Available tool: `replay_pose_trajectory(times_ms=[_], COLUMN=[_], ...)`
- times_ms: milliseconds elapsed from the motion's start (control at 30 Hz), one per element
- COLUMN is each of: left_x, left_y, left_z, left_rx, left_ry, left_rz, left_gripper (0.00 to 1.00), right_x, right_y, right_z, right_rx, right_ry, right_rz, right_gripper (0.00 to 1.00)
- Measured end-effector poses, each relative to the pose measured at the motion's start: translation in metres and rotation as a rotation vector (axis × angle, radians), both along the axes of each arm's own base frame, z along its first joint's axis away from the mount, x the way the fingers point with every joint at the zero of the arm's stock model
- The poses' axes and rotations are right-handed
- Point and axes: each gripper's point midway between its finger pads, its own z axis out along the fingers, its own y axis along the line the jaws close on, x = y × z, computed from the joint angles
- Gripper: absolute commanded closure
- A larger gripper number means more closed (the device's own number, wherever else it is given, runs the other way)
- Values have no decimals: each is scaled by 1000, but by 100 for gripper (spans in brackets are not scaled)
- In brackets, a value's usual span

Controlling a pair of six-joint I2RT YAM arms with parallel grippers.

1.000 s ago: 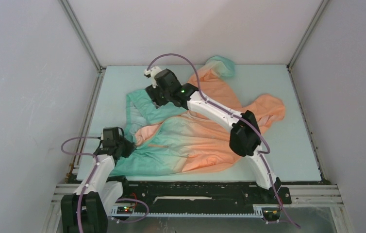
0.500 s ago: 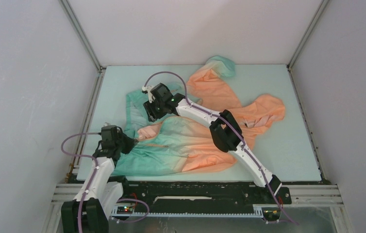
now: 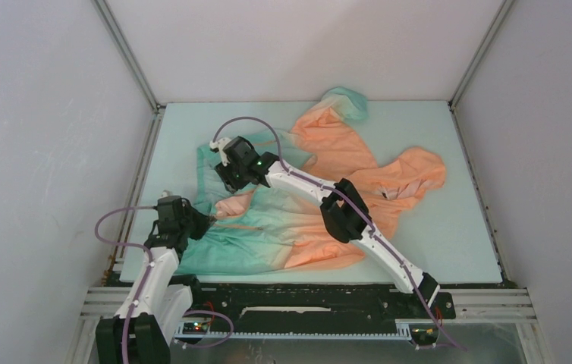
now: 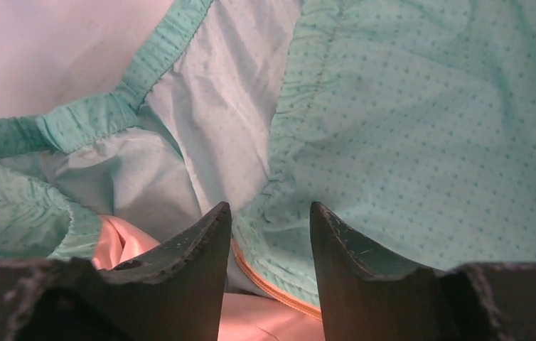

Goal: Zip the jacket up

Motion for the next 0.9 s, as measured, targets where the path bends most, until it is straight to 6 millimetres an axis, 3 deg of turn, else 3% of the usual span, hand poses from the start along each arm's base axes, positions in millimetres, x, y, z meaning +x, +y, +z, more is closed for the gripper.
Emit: replay_pose_trajectory(times_ms=[200, 300, 533, 667, 800, 900], left_x=[3, 3, 6, 8, 14, 23], left_y=[-1, -2, -3, -7, -10, -13], left_z=[4, 5, 11, 12, 19, 35], left_rx=[-5, -8, -10, -17, 3, 25], left_ry=[-21, -27, -64, -104, -170, -261], left_rz=[-8, -11, -17, -39, -84, -133], left_gripper=[100, 100, 100, 100, 100, 100], right_x=[-6, -4, 2, 7, 9, 16], right_y=[0, 1, 1, 1, 1, -8], right_z=[-22, -19, -21, -16, -7, 16], right_rx=[-68, -72, -98, -93, -42, 38], right_ry=[-33, -51, -93, -112, -82, -34], right_rz=[-3, -4, -10, -11, -1, 10], right_gripper=[62, 64, 88, 100, 100, 100])
